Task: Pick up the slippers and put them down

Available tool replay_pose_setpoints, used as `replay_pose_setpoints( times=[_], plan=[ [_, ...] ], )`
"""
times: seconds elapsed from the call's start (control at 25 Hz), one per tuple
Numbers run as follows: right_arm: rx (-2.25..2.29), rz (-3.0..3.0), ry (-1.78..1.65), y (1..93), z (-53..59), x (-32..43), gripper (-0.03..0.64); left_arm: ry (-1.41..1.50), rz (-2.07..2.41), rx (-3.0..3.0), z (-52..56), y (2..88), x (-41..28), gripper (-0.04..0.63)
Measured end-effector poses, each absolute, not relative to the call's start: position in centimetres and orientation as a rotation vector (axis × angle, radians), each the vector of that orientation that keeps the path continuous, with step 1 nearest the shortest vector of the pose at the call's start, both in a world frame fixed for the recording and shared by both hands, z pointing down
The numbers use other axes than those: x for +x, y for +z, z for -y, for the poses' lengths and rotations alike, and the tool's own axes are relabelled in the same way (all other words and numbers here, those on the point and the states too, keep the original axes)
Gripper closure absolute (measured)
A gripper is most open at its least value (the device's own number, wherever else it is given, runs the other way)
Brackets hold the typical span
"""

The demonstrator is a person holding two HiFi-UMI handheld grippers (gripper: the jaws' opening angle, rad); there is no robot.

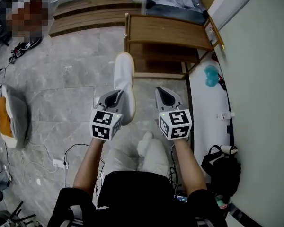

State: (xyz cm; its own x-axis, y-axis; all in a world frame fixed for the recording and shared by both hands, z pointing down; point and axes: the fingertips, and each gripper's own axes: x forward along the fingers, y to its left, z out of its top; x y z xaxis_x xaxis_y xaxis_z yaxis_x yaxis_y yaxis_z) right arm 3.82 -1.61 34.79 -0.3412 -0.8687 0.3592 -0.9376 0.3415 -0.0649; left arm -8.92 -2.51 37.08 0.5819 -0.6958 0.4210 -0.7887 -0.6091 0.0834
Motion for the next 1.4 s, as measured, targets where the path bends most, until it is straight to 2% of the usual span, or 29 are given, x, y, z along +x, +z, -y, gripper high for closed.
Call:
replay_pose_setpoints(
  times=[1.4],
  plan=[
    [1.620, 2.244, 0.263, 69.8, 7.7, 6.4, 0.618, 0.439, 1.166, 2.576, 8.7, 73.6, -6.8, 0.580]
  ],
)
